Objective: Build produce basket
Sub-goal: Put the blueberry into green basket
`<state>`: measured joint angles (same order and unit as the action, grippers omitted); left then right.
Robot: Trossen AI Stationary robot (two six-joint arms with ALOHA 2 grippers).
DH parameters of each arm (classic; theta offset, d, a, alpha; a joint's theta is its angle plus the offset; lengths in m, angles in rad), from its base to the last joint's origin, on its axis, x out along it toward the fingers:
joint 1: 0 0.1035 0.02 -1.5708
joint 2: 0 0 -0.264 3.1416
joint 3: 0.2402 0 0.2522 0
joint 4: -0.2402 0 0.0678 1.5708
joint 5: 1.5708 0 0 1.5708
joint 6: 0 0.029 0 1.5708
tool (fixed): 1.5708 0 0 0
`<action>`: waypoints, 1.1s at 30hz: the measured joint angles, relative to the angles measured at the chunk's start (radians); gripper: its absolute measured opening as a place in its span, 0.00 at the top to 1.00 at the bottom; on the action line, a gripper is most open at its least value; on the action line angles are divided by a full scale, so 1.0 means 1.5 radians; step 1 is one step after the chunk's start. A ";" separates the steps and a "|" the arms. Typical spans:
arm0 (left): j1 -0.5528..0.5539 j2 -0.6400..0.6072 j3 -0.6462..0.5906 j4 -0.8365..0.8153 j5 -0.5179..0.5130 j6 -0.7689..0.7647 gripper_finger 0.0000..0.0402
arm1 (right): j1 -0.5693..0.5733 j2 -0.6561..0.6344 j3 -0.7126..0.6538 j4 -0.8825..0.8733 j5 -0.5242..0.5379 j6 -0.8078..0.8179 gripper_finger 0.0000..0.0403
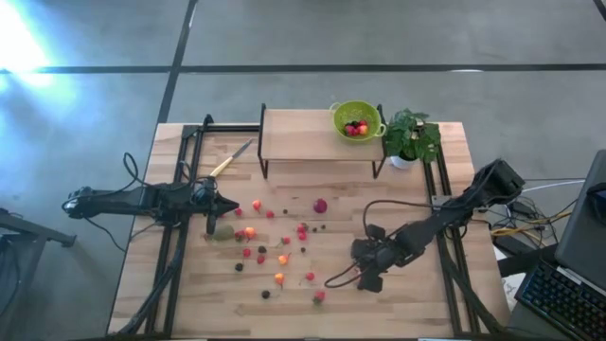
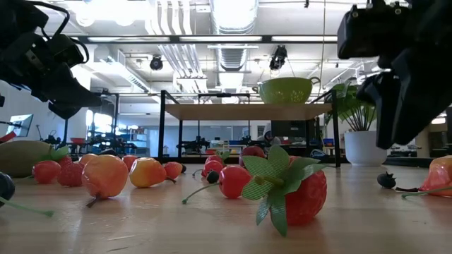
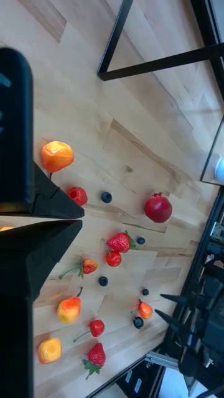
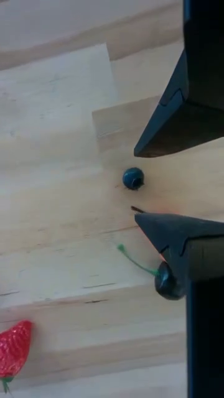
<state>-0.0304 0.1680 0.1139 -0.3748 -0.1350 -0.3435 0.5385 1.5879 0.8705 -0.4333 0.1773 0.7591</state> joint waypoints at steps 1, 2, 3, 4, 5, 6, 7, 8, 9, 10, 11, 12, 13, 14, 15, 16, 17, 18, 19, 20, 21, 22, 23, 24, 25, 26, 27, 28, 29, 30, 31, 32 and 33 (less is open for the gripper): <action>0.000 0.000 0.000 0.000 0.000 0.000 0.95 | 0.000 0.000 -0.009 0.015 0.000 0.000 0.61; 0.000 0.000 0.000 0.000 0.000 0.000 0.95 | 0.000 0.000 -0.016 0.028 0.000 0.000 0.61; 0.000 0.000 0.000 0.000 0.000 0.000 0.95 | 0.000 0.000 -0.022 0.041 0.000 0.000 0.60; 0.000 0.000 0.000 0.000 0.000 0.000 0.95 | 0.000 0.000 -0.029 0.054 0.000 0.001 0.60; 0.000 0.000 0.000 0.000 0.000 0.000 0.95 | 0.000 0.000 -0.034 0.062 0.001 0.001 0.60; 0.000 0.000 0.000 0.000 0.000 0.000 0.95 | 0.000 0.000 -0.040 0.070 0.001 0.000 0.59; 0.000 0.000 0.000 0.000 0.000 0.000 0.95 | 0.000 0.000 -0.044 0.075 0.001 0.000 0.59; 0.000 0.000 0.000 0.000 0.000 0.000 0.95 | 0.000 0.000 -0.047 0.079 0.002 0.000 0.59; 0.000 0.000 0.000 0.000 0.000 0.000 0.95 | 0.000 0.000 -0.050 0.083 0.003 0.000 0.58; 0.000 0.000 0.000 0.000 0.000 0.000 0.95 | 0.000 0.000 -0.052 0.084 0.004 0.000 0.58; 0.000 0.000 0.000 0.000 0.000 0.000 0.95 | 0.000 0.000 -0.053 0.085 0.007 0.000 0.58; 0.000 0.000 0.000 0.000 0.000 0.000 0.95 | 0.000 0.000 -0.053 0.086 0.012 0.000 0.58; 0.000 0.000 0.000 0.000 0.000 0.000 0.95 | 0.000 0.000 -0.054 0.087 0.021 -0.001 0.58; 0.000 0.000 0.000 0.000 0.000 0.000 0.95 | 0.000 0.000 -0.055 0.087 0.029 -0.002 0.58; 0.000 0.000 0.000 0.000 0.000 0.000 0.95 | 0.000 0.000 -0.055 0.087 0.037 -0.003 0.58; 0.000 0.000 0.000 0.000 0.000 0.000 0.95 | 0.000 0.000 -0.055 0.087 0.041 -0.004 0.58; 0.000 0.000 0.000 0.000 0.000 0.000 0.95 | 0.000 0.000 -0.055 0.087 0.041 -0.005 0.58; 0.000 0.000 0.000 0.000 0.000 0.000 0.95 | 0.000 0.000 -0.055 0.087 0.042 -0.006 0.58; 0.000 0.000 0.000 0.000 0.000 0.000 0.95 | 0.000 0.000 -0.055 0.087 0.042 -0.006 0.58; 0.000 0.000 0.000 0.000 0.000 0.000 0.95 | 0.000 0.000 -0.055 0.087 0.042 -0.007 0.58; 0.000 0.000 0.000 0.000 0.000 0.000 0.95 | 0.000 0.000 -0.055 0.087 0.041 -0.007 0.58; 0.000 0.000 0.000 0.000 0.000 0.000 0.95 | 0.000 0.000 -0.055 0.087 0.041 -0.007 0.58; 0.000 0.000 0.000 0.000 0.000 0.000 0.95 | 0.002 0.000 -0.055 0.087 0.041 -0.007 0.58; 0.000 0.000 0.000 0.000 0.000 0.000 0.95 | 0.002 0.000 -0.055 0.087 0.041 -0.006 0.57; 0.000 0.000 0.000 0.000 0.000 0.000 0.95 | 0.003 0.000 -0.055 0.087 0.041 -0.005 0.57; 0.000 0.000 0.000 0.000 0.000 0.000 0.95 | 0.003 0.000 -0.055 0.087 0.041 -0.003 0.58; 0.000 0.000 0.000 0.000 0.000 0.000 0.95 | 0.003 0.000 -0.055 0.087 0.041 -0.002 0.58; 0.000 0.000 0.000 0.000 0.000 0.000 0.95 | 0.003 0.000 -0.055 0.087 0.041 -0.002 0.58; 0.000 0.000 0.000 0.000 0.000 0.000 0.95 | 0.003 0.000 -0.055 0.087 0.041 -0.002 0.58; 0.000 0.000 0.000 0.000 0.000 0.000 0.95 | 0.003 0.000 -0.055 0.088 0.041 -0.002 0.58; 0.000 0.000 0.000 0.000 0.000 0.000 0.95 | 0.003 0.001 -0.055 0.090 0.041 -0.002 0.58; 0.000 0.000 0.000 0.000 0.000 0.000 0.95 | 0.003 0.007 -0.055 0.097 0.041 -0.002 0.58; 0.000 0.000 0.000 0.000 0.000 0.000 0.95 | 0.003 0.014 -0.054 0.106 0.040 -0.002 0.58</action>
<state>-0.0304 0.1680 0.1139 -0.3748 -0.1352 -0.3435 0.5431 1.6085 0.7891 -0.2744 0.2366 0.7566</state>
